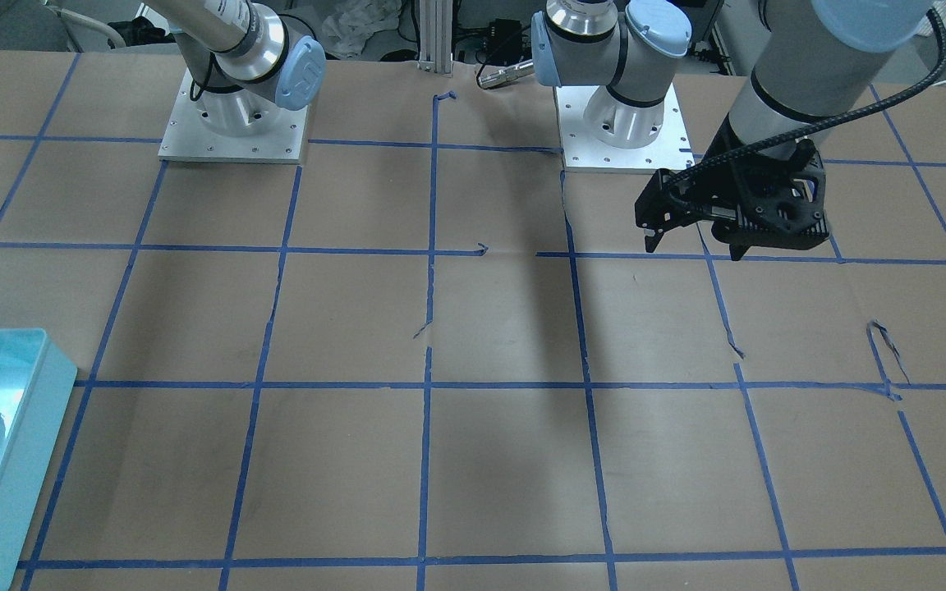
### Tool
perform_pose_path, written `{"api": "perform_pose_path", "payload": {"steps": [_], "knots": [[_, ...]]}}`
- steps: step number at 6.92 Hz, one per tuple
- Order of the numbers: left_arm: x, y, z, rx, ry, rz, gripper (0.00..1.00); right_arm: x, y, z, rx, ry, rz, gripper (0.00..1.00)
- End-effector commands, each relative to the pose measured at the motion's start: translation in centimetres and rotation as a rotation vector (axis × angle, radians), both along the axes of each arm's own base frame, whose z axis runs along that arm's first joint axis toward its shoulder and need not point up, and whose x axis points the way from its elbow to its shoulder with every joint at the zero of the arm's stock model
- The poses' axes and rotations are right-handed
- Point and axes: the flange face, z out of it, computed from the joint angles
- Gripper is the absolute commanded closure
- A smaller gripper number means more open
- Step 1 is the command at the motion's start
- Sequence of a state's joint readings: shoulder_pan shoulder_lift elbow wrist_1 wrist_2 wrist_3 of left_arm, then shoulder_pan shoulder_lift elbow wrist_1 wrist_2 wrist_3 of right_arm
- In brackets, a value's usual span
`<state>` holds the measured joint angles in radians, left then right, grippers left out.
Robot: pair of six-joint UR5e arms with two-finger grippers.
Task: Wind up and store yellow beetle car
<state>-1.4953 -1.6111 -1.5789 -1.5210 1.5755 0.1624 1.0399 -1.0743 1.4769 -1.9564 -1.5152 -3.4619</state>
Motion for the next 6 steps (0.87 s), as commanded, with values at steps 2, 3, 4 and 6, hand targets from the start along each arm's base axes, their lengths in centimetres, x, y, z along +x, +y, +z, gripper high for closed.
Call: {"api": "perform_pose_path", "payload": {"steps": [2, 3, 4, 6], "knots": [[0.1, 0.0, 0.0, 0.000, -0.003, -0.002, 0.00, 10.2, 1.1, 9.0, -0.002, 0.079, -0.381, 0.22], [0.1, 0.0, 0.0, -0.001, -0.003, -0.002, 0.00, 16.0, 1.2, 10.1, 0.011, 0.075, -0.462, 0.26], [0.1, 0.0, 0.1, -0.001, -0.003, -0.001, 0.00, 21.6, 1.6, 10.7, 0.035, 0.075, -0.600, 0.26], [0.3, 0.0, 0.1, -0.001, -0.005, 0.001, 0.00, 28.6, 3.2, 12.1, 0.065, 0.040, -0.987, 0.18]]}}
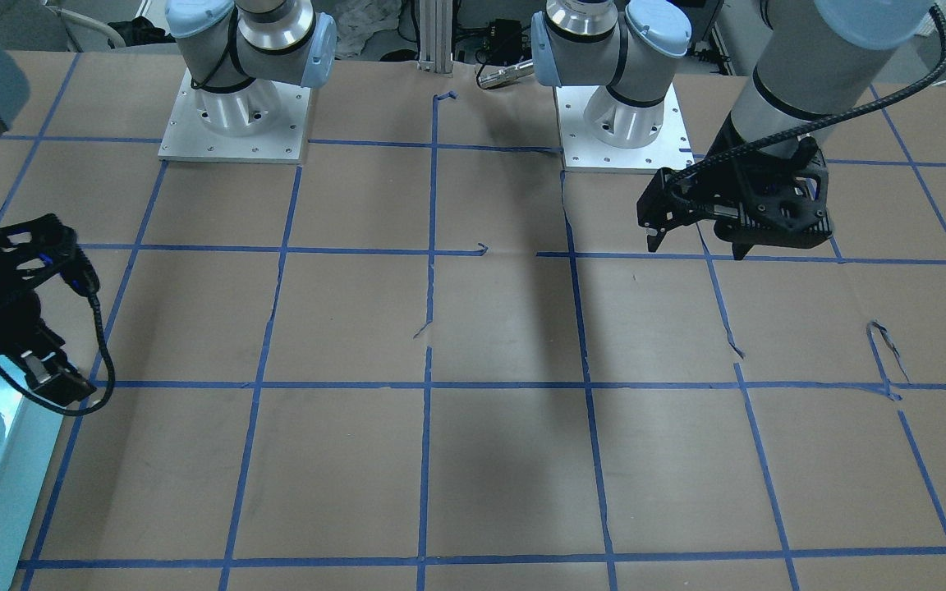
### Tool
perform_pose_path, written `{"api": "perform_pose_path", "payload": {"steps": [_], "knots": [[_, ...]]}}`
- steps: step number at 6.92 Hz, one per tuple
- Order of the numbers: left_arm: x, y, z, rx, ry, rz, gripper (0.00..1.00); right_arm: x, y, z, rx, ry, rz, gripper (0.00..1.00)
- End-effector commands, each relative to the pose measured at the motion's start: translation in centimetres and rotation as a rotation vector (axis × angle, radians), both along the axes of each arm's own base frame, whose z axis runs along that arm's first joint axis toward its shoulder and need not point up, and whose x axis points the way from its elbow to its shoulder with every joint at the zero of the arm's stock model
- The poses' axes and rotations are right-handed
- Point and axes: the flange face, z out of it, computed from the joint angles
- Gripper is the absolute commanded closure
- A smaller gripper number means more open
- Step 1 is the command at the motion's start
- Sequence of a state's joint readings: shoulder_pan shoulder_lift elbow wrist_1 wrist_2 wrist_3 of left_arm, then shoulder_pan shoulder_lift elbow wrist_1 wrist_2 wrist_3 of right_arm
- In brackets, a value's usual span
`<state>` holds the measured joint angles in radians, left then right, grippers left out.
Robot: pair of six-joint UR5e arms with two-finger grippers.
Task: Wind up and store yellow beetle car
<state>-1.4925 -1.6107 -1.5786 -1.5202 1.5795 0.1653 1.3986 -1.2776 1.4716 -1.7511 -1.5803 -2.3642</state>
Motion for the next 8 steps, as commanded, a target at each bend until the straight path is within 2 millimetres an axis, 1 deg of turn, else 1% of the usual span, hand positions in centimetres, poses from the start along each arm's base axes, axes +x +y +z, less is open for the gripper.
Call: {"api": "perform_pose_path", "payload": {"steps": [1, 2, 3, 4, 5, 6, 7, 8], "knots": [[0.1, 0.0, 0.1, -0.003, 0.001, 0.001, 0.00, 10.5, 2.0, 1.7, -0.015, -0.048, -0.355, 0.17], [0.2, -0.1, 0.1, -0.003, -0.001, 0.004, 0.00, 12.5, 2.4, 2.9, -0.054, -0.060, -0.540, 0.17], [0.4, -0.1, 0.1, -0.003, -0.001, 0.006, 0.00, 12.3, 2.7, 4.1, -0.082, -0.075, -0.801, 0.17], [0.5, -0.1, 0.2, -0.005, -0.001, 0.007, 0.00, 12.2, 3.5, 5.5, -0.098, -0.081, -0.973, 0.17], [0.6, -0.1, 0.2, -0.005, -0.001, 0.009, 0.00, 12.2, 4.2, 6.5, -0.101, -0.088, -1.160, 0.17], [0.6, -0.1, 0.2, -0.005, -0.001, 0.009, 0.00, 12.4, 4.6, 6.8, -0.092, -0.105, -1.444, 0.13], [0.6, -0.1, 0.2, -0.005, -0.001, 0.009, 0.00, 12.4, 5.2, 7.7, -0.090, -0.121, -1.648, 0.12], [0.6, -0.1, 0.2, -0.003, -0.001, 0.010, 0.00, 12.4, 6.0, 8.3, -0.081, -0.120, -1.798, 0.09]]}}
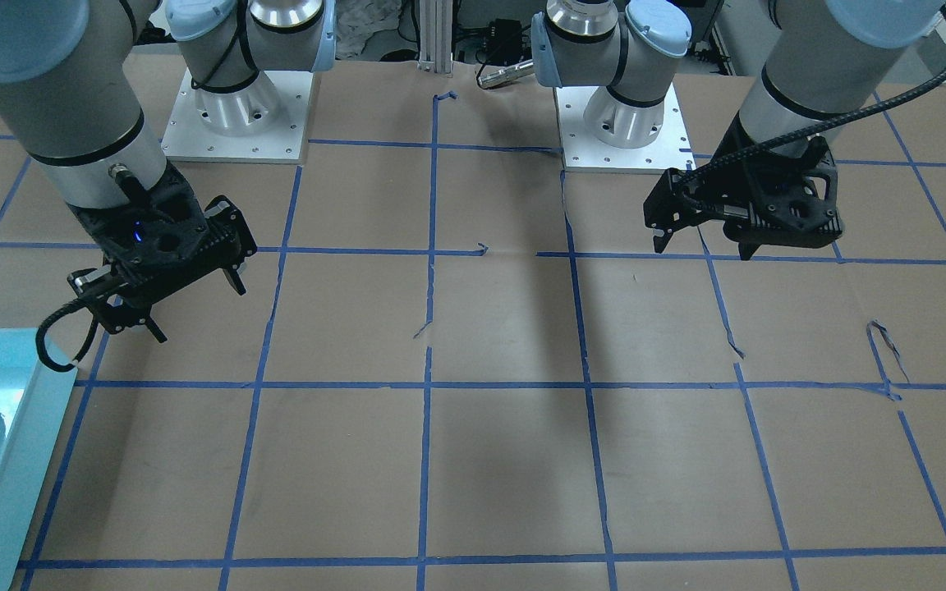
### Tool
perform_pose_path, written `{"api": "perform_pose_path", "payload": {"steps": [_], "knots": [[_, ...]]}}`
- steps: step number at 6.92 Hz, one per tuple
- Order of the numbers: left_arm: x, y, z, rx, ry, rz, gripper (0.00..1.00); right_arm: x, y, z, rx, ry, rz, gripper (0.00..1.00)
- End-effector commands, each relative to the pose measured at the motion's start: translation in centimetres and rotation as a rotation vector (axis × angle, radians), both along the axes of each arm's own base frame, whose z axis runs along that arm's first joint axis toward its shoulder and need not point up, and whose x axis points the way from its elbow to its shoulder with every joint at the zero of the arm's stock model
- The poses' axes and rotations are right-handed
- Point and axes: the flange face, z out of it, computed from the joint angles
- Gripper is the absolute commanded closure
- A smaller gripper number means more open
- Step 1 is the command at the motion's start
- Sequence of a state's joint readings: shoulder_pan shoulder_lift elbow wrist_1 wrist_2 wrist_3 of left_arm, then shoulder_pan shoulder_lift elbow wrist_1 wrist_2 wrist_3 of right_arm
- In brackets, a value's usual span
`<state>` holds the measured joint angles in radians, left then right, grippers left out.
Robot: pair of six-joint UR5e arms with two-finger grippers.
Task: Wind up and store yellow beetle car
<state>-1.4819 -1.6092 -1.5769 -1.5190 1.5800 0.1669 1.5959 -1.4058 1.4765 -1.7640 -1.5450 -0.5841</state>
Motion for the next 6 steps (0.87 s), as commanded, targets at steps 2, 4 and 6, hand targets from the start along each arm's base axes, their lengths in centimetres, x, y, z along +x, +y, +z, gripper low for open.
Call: {"api": "perform_pose_path", "payload": {"steps": [2, 4, 6], "knots": [[0.1, 0.0, 0.0, 0.000, -0.002, 0.003, 0.00, -0.6, 2.6, 1.5, 0.044, 0.001, -0.468, 0.05], [0.0, -0.2, 0.2, -0.020, -0.001, 0.021, 0.00, -0.7, 2.4, 1.3, 0.048, -0.015, -0.476, 0.00], [0.0, -0.2, 0.2, -0.020, -0.003, 0.017, 0.00, -1.6, 2.0, 1.1, 0.045, -0.006, -0.490, 0.00]]}}
